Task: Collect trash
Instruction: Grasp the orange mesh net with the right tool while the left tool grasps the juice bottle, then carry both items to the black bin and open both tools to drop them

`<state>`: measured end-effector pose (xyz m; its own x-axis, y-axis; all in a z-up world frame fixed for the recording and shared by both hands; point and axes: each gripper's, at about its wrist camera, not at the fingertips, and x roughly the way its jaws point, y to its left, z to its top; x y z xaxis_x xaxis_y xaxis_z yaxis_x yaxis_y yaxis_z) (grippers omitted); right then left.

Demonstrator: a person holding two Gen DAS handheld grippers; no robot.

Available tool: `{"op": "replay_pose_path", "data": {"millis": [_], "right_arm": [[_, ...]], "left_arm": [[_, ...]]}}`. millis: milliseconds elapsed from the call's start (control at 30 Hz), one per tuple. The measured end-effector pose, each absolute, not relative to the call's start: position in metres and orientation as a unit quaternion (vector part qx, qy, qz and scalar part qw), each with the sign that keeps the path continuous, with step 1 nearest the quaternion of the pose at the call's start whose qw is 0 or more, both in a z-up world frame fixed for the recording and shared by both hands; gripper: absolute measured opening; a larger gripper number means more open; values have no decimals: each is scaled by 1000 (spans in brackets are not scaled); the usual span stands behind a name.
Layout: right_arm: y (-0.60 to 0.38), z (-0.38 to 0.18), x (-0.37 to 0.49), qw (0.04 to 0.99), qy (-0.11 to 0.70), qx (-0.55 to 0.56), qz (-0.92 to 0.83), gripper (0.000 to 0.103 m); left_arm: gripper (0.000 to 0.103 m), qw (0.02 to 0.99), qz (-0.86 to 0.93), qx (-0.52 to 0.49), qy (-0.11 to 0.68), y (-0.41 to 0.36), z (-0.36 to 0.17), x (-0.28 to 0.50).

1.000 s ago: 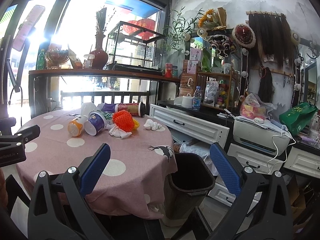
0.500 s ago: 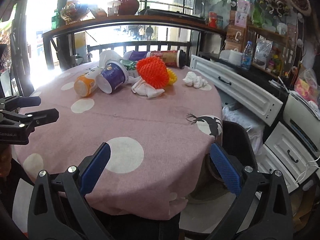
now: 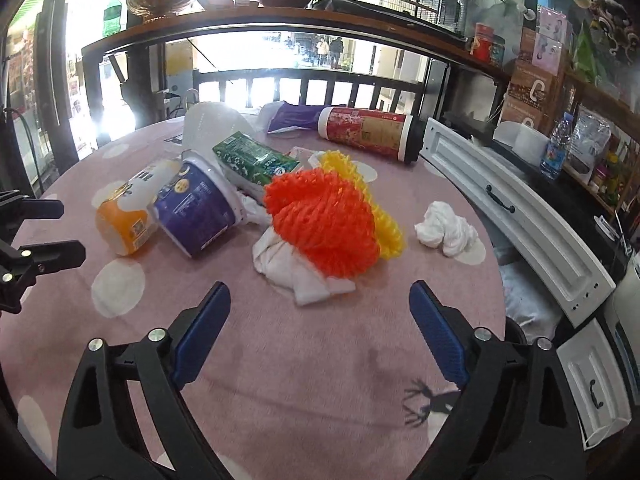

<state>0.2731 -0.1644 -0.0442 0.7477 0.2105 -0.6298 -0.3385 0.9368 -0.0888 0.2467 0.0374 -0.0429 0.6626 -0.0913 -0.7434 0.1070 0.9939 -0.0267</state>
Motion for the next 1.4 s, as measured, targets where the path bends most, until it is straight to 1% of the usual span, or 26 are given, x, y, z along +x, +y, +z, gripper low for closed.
{"op": "replay_pose_path", "data": {"millis": [67, 167, 233, 267, 300, 333, 367, 400, 533, 700, 800, 967, 1067, 1167, 1233, 1300, 1400], "right_arm": [[-161, -43, 287, 931, 318, -108, 142, 82], [-161, -42, 303, 933, 318, -106, 134, 73], [-160, -43, 310, 933, 319, -108, 130, 63], [-159, -45, 314, 932, 321, -112, 127, 48], [-157, -46, 315, 931, 323, -115, 127, 37], [-157, -46, 315, 930, 324, -116, 128, 34], [-157, -47, 314, 930, 322, -116, 130, 27], [-157, -46, 313, 931, 320, -115, 134, 23], [-157, -39, 302, 931, 310, -115, 154, 20], [-160, -27, 282, 932, 300, -110, 174, 19], [-160, -22, 272, 932, 293, -112, 182, 19], [-162, -16, 257, 933, 285, -104, 195, 19], [-167, -15, 253, 932, 287, -89, 203, 19], [-170, -16, 250, 928, 294, -75, 217, 19], [-170, -18, 247, 926, 295, -75, 221, 19], [-170, -20, 245, 925, 296, -72, 228, 19], [-170, -21, 241, 924, 293, -66, 235, 19]], "left_arm": [[98, 910, -50, 13, 412, 40, -43, 255], [98, 903, -51, 7, 426, 44, -48, 268], [98, 898, -50, -4, 438, 49, -51, 276], [98, 895, -51, -10, 443, 51, -52, 280], [98, 893, -53, -15, 447, 53, -53, 284], [98, 891, -53, -18, 451, 55, -53, 288], [98, 889, -53, -20, 454, 56, -53, 292], [97, 887, -53, -21, 458, 58, -53, 296], [95, 879, -51, -16, 473, 62, -53, 314], [95, 869, -57, -11, 492, 67, -57, 332], [90, 857, -64, -24, 511, 71, -62, 345], [89, 847, -65, -15, 528, 72, -70, 364], [83, 839, -63, -18, 541, 76, -78, 373], [71, 832, -57, -21, 552, 80, -86, 379], [63, 838, -51, -15, 543, 82, -85, 377], [61, 842, -52, -23, 536, 86, -84, 374], [60, 850, -52, -35, 524, 94, -84, 365]]}}
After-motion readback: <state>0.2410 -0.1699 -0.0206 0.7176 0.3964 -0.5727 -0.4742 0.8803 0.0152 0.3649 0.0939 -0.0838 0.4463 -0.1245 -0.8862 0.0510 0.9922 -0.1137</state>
